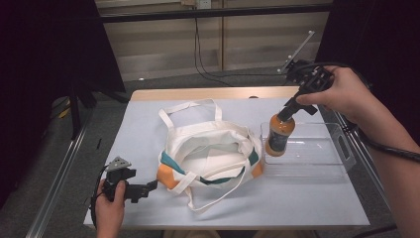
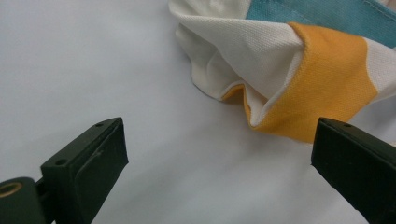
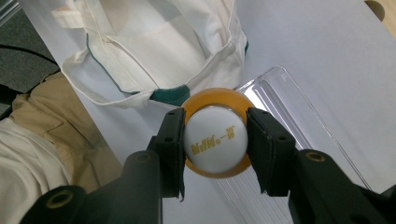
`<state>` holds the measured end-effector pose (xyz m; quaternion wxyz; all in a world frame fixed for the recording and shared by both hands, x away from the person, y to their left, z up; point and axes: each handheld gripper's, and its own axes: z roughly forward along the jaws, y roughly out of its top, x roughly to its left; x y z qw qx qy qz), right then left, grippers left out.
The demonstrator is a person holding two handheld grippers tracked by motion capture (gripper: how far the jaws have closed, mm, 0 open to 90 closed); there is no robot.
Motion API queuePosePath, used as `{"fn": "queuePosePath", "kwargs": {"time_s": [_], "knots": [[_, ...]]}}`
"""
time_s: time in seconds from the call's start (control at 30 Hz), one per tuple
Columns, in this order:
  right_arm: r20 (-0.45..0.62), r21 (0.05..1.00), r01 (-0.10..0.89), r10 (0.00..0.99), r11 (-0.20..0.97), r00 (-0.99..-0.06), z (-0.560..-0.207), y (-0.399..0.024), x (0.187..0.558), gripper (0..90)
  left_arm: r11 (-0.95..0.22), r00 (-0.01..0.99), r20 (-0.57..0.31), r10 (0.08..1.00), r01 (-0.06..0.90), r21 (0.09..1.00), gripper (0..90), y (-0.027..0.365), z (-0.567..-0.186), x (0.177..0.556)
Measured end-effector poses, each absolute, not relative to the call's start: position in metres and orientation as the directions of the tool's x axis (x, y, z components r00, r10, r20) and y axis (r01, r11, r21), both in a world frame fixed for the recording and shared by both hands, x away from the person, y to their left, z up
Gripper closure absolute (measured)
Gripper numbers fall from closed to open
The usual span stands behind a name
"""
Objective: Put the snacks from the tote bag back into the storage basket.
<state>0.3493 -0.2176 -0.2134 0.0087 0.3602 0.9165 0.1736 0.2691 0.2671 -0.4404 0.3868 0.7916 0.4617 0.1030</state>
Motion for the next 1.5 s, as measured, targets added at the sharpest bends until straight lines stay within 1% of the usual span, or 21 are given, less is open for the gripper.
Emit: {"fn": "queuePosePath", "kwargs": {"time_s": [0.17,0.2,0.47,0.8,1.03,1.2,1.5], "knots": [[0.11,0.317,0.659,0.664,0.681,-0.739,-0.218,-0.218,0.349,59.4,-0.278,0.552,-0.185,0.813,0.647,0.71,3.5,0.268,-0.44,0.269],[0.104,0.317,0.654,0.66,0.687,-0.744,-0.22,-0.218,0.349,59.4,-0.264,0.546,-0.195,0.815,0.649,0.714,3.5,0.267,-0.441,0.269],[0.107,0.309,0.663,0.667,0.682,-0.737,-0.223,-0.219,0.349,59.5,-0.268,0.552,-0.199,0.81,0.65,0.711,3.5,0.266,-0.441,0.269],[0.12,0.294,0.661,0.659,0.691,-0.742,-0.239,-0.218,0.348,59.4,-0.266,0.545,-0.19,0.817,0.648,0.714,3.5,0.267,-0.44,0.269],[0.115,0.288,0.655,0.654,0.699,-0.748,-0.244,-0.218,0.347,59.5,-0.275,0.55,-0.185,0.814,0.646,0.713,3.5,0.268,-0.44,0.269],[0.131,0.285,0.675,0.67,0.681,-0.731,-0.247,-0.218,0.347,59.4,-0.275,0.551,-0.185,0.814,0.645,0.713,3.5,0.269,-0.439,0.269],[0.122,0.277,0.665,0.661,0.694,-0.74,-0.255,-0.219,0.347,59.5,-0.277,0.552,-0.179,0.815,0.641,0.716,3.5,0.271,-0.438,0.269]]}}
